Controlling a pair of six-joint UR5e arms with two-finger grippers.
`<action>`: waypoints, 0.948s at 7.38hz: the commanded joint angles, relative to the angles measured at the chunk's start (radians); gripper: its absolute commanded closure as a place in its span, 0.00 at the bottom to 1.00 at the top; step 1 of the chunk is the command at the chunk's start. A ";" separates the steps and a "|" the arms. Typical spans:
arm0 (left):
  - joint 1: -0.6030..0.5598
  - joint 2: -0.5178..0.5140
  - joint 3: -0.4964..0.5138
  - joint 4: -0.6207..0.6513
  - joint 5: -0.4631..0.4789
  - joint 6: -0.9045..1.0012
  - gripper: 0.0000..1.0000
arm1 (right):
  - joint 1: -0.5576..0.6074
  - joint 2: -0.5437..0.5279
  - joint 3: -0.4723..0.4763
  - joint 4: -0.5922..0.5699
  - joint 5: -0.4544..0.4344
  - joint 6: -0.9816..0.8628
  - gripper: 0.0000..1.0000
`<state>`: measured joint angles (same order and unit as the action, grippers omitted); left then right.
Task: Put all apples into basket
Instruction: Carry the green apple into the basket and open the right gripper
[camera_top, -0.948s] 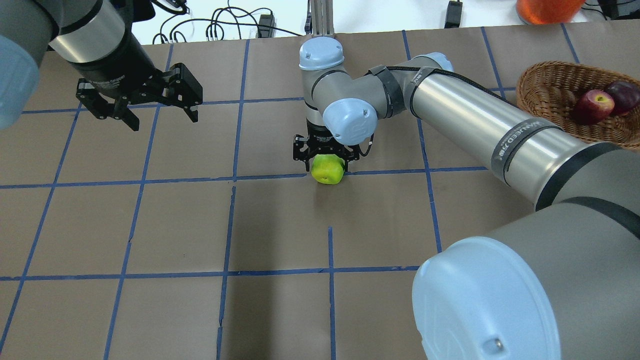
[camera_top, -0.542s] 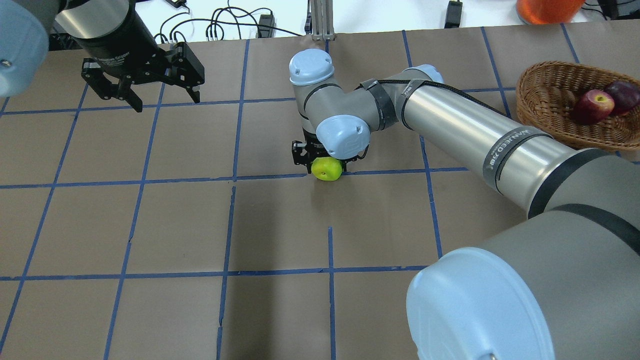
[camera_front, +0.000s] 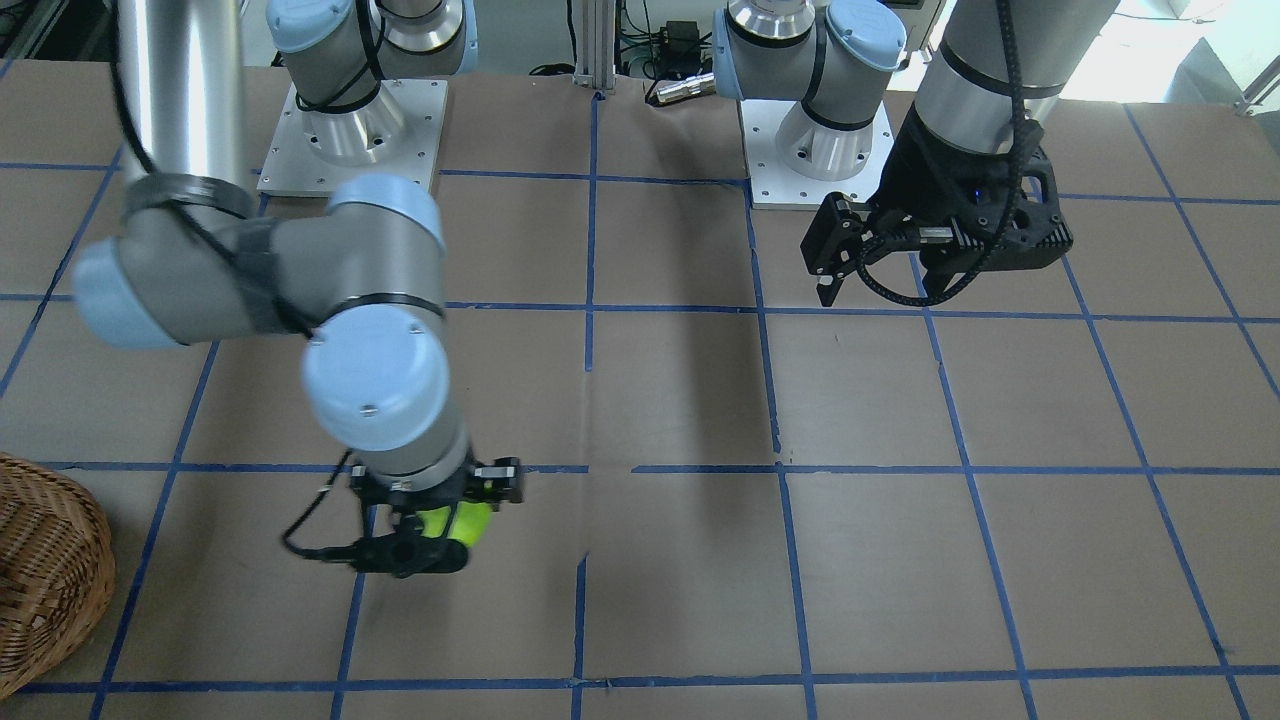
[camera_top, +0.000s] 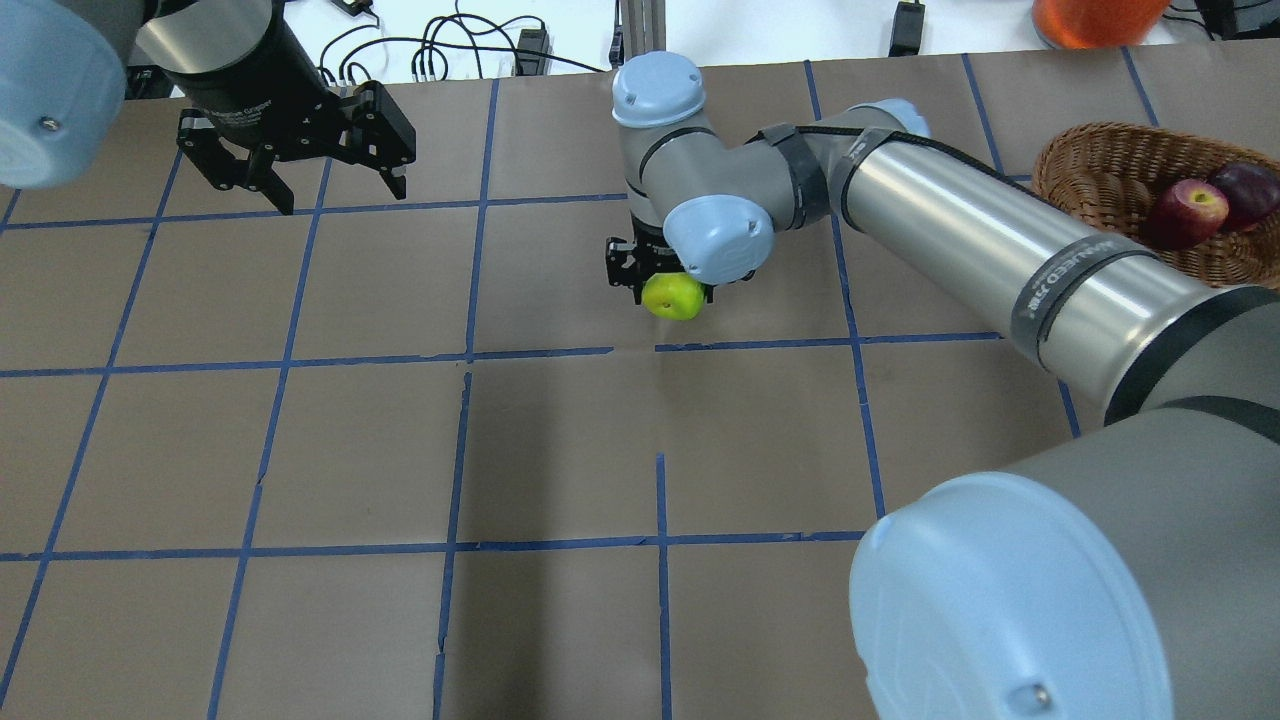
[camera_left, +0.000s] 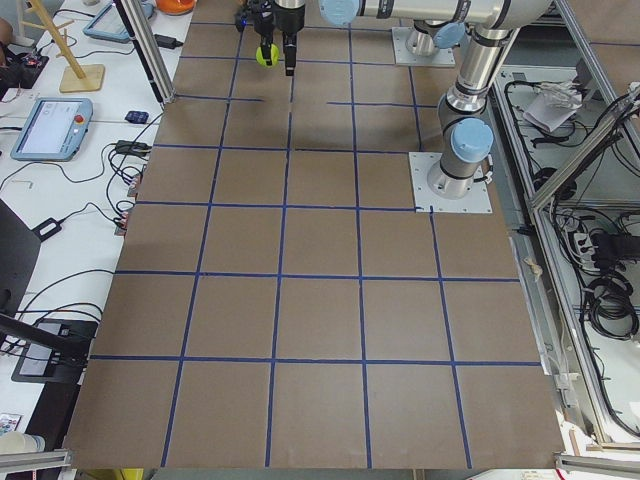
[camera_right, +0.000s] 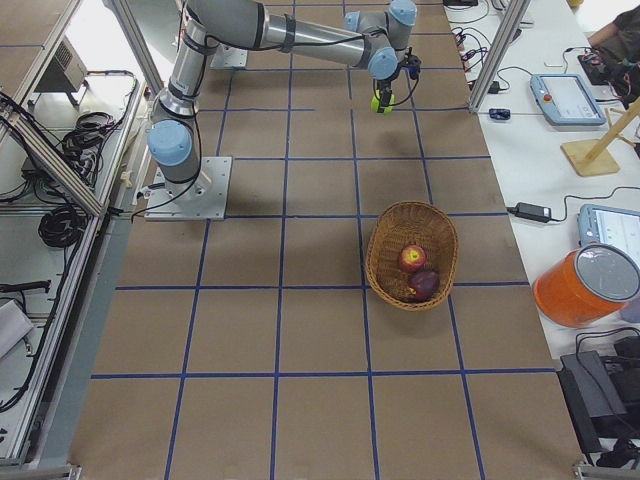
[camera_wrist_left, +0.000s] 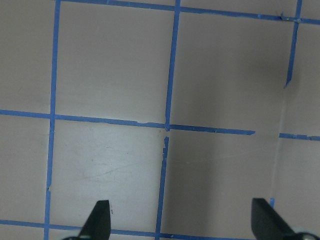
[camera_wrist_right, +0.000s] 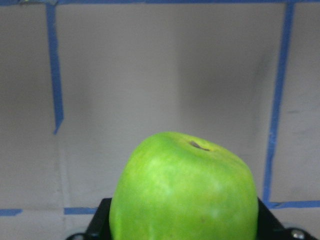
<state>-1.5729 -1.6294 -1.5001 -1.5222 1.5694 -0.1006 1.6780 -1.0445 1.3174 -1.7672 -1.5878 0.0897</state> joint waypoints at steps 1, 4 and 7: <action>-0.001 0.006 -0.020 0.004 0.001 -0.001 0.00 | -0.298 -0.003 -0.107 0.132 -0.093 -0.379 1.00; -0.001 0.013 -0.020 0.002 0.001 -0.001 0.00 | -0.536 0.084 -0.103 -0.002 -0.144 -0.727 1.00; -0.001 0.010 -0.019 0.004 0.001 -0.002 0.00 | -0.544 0.155 -0.090 -0.089 -0.054 -0.749 0.28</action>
<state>-1.5739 -1.6192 -1.5198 -1.5193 1.5708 -0.1022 1.1385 -0.9052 1.2208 -1.8361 -1.6859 -0.6535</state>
